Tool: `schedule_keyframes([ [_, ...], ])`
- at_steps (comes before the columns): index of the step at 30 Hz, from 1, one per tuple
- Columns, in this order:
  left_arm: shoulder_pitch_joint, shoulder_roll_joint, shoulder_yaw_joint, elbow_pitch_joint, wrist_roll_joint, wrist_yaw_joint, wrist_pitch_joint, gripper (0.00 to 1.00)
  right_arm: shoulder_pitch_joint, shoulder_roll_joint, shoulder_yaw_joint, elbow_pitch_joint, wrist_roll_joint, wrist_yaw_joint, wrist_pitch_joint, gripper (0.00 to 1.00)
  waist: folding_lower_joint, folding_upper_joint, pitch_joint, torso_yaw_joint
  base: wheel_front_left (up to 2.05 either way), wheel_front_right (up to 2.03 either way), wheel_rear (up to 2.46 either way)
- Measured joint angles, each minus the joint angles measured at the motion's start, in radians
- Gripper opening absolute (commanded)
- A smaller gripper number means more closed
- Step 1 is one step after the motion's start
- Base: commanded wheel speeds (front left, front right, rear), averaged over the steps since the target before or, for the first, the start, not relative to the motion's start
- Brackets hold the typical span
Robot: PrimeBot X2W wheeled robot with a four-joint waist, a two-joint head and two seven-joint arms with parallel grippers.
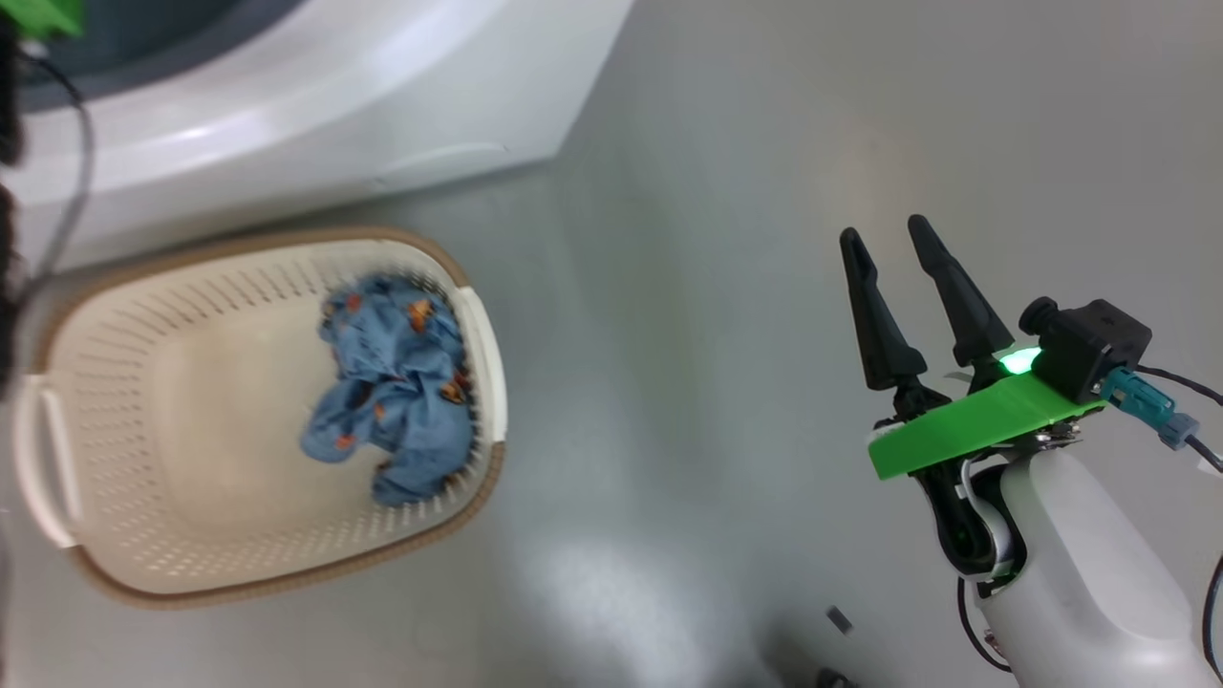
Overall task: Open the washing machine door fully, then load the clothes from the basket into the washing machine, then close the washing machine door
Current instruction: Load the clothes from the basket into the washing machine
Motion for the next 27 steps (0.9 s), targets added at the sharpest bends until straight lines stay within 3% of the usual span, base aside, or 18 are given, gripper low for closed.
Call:
schedule_keyframes([
  [9,-0.133,0.061,-0.061,0.05,0.072,0.021,0.034,0.0,-0.021,0.034,0.007,-0.009,0.0,0.0,0.0,1.0,0.0001,0.0,0.096,-0.082,0.0,0.0,0.0],
  [14,-0.207,0.091,-0.086,0.083,0.095,0.022,0.125,0.0,-0.021,0.048,0.009,-0.008,0.0,0.0,0.0,1.0,0.0,-0.0001,0.121,-0.125,0.0,0.0,0.0],
  [15,-0.217,0.094,-0.088,0.091,0.095,0.026,0.165,0.4,-0.021,0.052,0.01,-0.008,0.0,0.0,0.0,1.0,0.0001,-0.0001,0.123,-0.132,0.0,0.0,0.0],
  [16,-0.225,0.097,-0.091,0.099,0.095,0.03,0.203,1.0,-0.021,0.055,0.01,-0.007,0.0,0.0,0.0,1.0,0.0,0.0,0.124,-0.138,0.0,0.0,0.0],
  [23,-0.245,0.107,-0.1,0.125,0.089,0.032,0.433,1.0,-0.021,0.062,0.006,-0.001,0.001,0.0,0.0,1.0,0.0001,0.0,0.112,-0.151,0.0,0.0,0.0],
  [27,-0.218,0.105,-0.091,0.125,0.065,0.016,0.449,1.0,-0.021,0.063,0.005,0.005,0.001,0.0,0.0,1.0,-0.0001,0.0,0.09,-0.139,0.0,0.0,0.0],
])
